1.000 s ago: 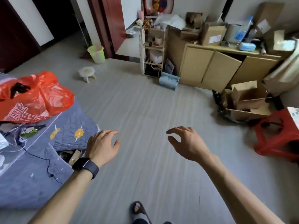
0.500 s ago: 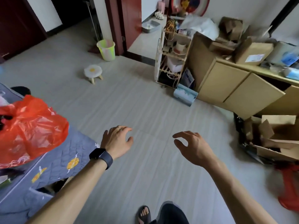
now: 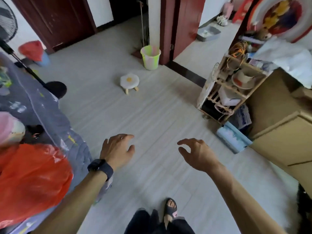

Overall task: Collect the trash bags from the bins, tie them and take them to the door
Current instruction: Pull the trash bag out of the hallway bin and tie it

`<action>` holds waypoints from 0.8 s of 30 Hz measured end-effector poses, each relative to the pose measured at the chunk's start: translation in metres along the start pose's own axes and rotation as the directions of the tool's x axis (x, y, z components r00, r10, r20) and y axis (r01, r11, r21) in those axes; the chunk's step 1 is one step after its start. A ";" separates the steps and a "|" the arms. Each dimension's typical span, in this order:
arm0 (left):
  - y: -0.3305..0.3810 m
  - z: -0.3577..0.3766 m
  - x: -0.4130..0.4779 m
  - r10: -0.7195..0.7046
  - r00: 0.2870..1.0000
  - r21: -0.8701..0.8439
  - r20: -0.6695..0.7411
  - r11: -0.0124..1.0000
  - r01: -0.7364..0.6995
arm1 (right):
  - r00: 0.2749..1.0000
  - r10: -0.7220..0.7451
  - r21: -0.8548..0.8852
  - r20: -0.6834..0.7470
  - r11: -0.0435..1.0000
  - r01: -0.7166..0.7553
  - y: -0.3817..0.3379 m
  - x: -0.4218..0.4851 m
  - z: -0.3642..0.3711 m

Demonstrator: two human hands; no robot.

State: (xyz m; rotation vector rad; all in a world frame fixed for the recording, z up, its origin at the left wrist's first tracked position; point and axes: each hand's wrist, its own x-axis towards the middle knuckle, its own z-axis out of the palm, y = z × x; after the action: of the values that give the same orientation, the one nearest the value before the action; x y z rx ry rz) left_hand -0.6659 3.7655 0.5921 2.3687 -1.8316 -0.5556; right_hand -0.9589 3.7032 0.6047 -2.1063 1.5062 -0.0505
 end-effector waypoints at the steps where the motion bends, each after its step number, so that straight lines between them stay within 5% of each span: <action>1: -0.008 -0.008 0.015 -0.040 0.999 -0.011 -0.010 0.999 0.040 | 0.999 -0.038 -0.004 0.005 0.999 0.038 -0.007 0.026 -0.007; 12: -0.125 -0.070 0.202 -0.300 0.952 -0.173 -0.054 0.942 0.287 | 0.944 -0.325 -0.044 0.051 0.944 0.327 -0.127 0.308 -0.054; 24: -0.236 -0.198 0.432 -0.319 0.945 -0.169 -0.070 0.938 0.303 | 0.946 -0.322 0.006 0.037 0.947 0.322 -0.260 0.552 -0.097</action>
State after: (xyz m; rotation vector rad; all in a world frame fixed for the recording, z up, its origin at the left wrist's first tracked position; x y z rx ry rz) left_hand -0.2906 3.3904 0.6092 2.5413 -1.3272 -0.5770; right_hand -0.5600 3.2334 0.6513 -2.3199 1.1262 -0.1304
